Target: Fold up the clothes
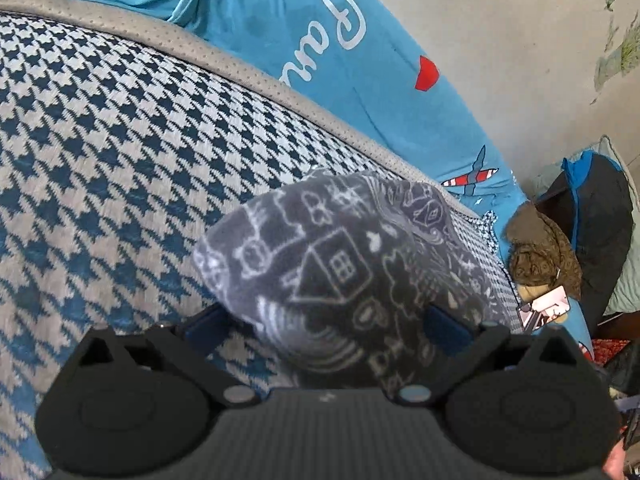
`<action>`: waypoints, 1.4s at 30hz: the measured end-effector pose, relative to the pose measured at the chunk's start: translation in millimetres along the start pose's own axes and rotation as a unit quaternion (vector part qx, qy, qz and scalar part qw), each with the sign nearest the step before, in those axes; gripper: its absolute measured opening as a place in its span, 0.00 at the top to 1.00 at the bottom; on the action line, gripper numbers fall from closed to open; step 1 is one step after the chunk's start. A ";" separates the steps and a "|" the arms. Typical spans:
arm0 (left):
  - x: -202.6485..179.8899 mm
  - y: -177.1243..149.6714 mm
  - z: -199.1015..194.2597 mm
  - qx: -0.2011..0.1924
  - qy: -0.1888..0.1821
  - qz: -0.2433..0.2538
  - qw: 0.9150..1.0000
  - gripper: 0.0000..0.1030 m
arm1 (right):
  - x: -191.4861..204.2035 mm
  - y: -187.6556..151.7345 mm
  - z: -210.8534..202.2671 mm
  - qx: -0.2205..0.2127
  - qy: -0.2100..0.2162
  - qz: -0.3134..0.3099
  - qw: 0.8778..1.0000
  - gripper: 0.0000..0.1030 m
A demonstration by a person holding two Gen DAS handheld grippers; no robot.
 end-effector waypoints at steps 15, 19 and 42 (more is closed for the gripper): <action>-16.1 13.8 20.2 -0.007 -0.008 -0.005 1.000 0.00 | -13.7 8.3 38.8 -0.033 0.040 0.050 0.997 0.29; -17.9 15.1 20.6 -0.019 -0.015 -0.014 1.000 0.00 | -7.4 10.8 41.5 -0.042 0.060 0.037 0.997 0.44; -15.0 30.3 -90.8 -0.185 0.079 0.038 0.979 0.22 | 97.5 21.8 20.6 -0.078 0.109 -0.143 0.981 0.69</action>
Point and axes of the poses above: each gripper's, at about its wrist camera, not at the fingertips, and z roughly the way its jaws point, x to its left, y to its top, the point moved 8 cm from there along z, roughly the way its jaws point, and after that the axes turned 15 degrees about y, right-handed, at the moved point
